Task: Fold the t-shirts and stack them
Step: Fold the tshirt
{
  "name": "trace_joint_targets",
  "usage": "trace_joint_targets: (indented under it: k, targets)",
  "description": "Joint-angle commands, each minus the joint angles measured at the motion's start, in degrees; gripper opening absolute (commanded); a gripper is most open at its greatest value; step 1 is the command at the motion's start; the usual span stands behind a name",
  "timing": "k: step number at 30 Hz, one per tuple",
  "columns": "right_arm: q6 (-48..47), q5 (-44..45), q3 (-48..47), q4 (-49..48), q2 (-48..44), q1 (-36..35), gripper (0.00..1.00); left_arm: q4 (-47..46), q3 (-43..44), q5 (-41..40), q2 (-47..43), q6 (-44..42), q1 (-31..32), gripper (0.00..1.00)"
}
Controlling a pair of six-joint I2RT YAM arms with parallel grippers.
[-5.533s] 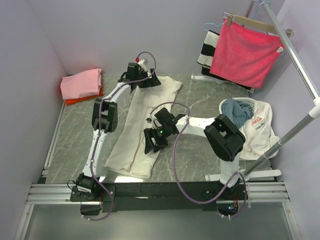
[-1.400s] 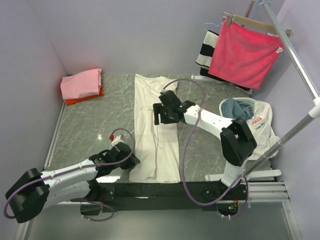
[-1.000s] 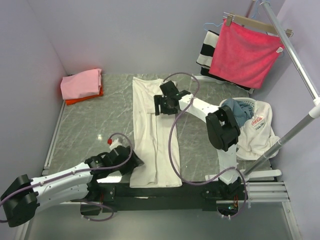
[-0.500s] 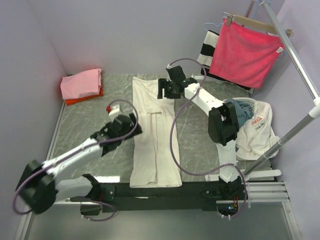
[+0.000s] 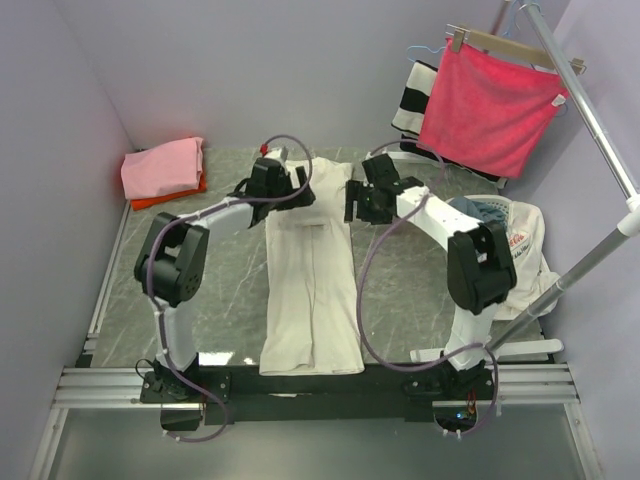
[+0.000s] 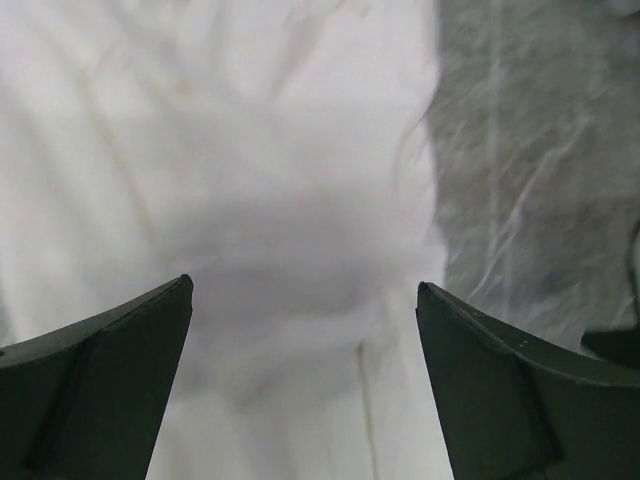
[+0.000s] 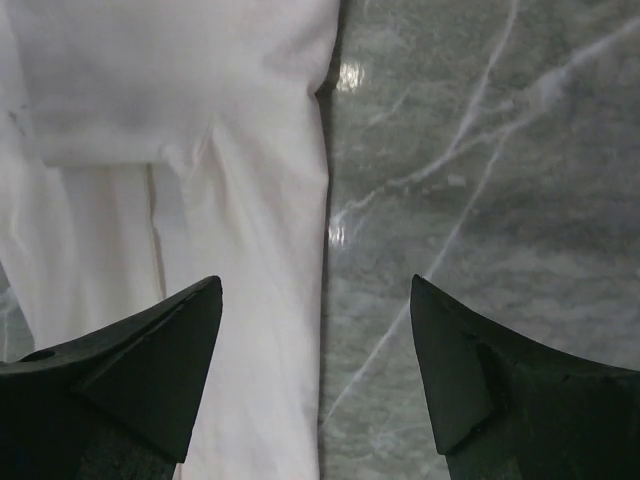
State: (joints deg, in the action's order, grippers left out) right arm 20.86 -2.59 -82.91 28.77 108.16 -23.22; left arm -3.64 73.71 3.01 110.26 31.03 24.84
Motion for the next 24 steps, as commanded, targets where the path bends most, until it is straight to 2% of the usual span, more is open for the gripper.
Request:
trace_joint_targets:
  k: [1,5,13,16,19,21,24]
  targets:
    - [0.4,-0.5,5.3,-1.4,-8.0,-0.2,0.82,-2.3,12.3,13.4,8.6,-2.7,-1.5,1.00]
    - [0.5,-1.4,8.6,-0.7,-11.5,-0.2,0.82,2.5,24.2,17.4,17.3,-2.7,-3.0,0.99]
    - [0.1,-6.5,15.1,0.6,-17.4,-0.4,0.82,11.4,38.0,19.2,30.7,-4.5,-5.7,0.99]
    - [0.8,-9.2,19.5,-0.3,-18.9,-1.8,0.82,16.6,48.9,21.0,38.2,-5.3,-6.7,0.99]
    - [1.9,-10.8,23.0,-1.4,-19.2,-3.6,0.82,22.3,66.7,22.1,46.8,-6.1,-7.2,0.99]
    - [2.6,-10.7,24.5,-1.7,-19.4,-4.7,0.83,21.3,69.5,23.8,49.2,-5.1,-7.8,0.99]
    - [3.7,-9.4,25.0,-1.4,-20.1,-6.6,0.83,14.5,65.1,25.3,48.2,-3.2,-9.0,0.99]
